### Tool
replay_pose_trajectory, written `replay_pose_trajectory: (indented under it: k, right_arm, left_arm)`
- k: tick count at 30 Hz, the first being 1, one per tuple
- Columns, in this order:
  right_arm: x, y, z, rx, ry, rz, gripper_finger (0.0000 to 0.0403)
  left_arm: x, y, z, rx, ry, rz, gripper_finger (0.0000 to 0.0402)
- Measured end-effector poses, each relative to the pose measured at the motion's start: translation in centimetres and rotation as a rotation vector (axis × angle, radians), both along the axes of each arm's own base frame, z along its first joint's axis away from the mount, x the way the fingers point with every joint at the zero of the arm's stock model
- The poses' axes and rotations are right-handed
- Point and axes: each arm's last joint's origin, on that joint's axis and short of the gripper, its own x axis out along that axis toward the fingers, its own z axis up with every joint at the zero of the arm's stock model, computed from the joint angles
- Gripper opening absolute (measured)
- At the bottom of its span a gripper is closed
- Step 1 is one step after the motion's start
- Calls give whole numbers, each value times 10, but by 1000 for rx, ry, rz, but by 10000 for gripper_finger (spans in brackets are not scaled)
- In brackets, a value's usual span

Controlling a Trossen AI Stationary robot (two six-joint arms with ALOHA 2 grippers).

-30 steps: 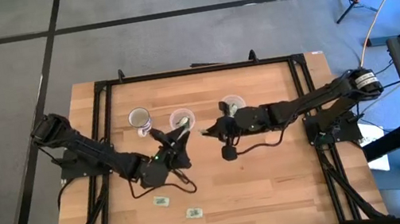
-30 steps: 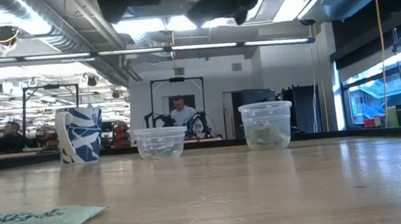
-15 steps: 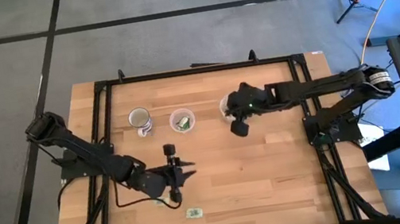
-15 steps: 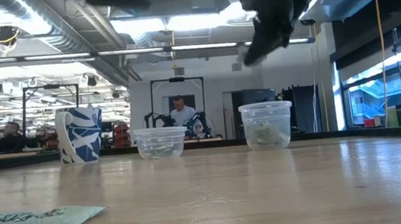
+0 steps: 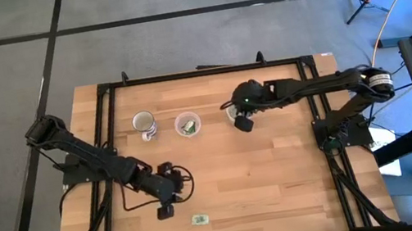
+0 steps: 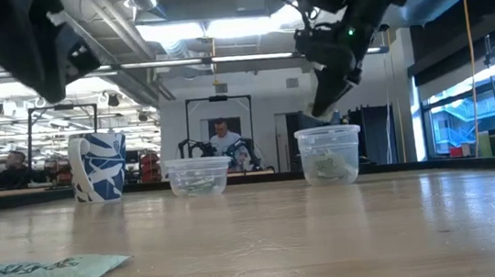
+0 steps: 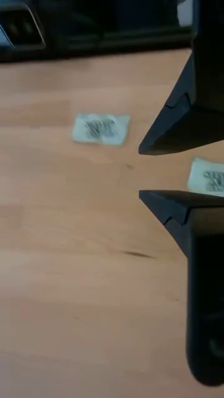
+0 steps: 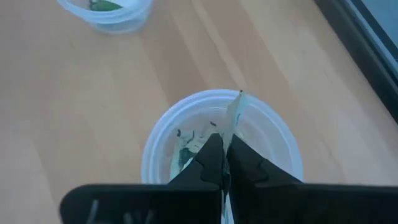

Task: Pick and place items into bin
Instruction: Put the white stevia packet into the right transparent bin

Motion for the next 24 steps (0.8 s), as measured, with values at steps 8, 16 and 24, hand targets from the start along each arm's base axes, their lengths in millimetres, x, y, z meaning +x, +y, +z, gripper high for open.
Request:
replay_pose_trajectory:
  k: [8,16,24]
  right_arm:
    - [8,-3,-21,14,73,2,6]
    - [10,-3,-27,16,89,4,6]
    - [10,-3,-27,19,88,-2,22]
  left_arm:
    - [-6,3,-5,27,85,23,95]
    - [-21,7,-12,30,273,107,94]
    - [-27,4,-14,46,310,125,97]
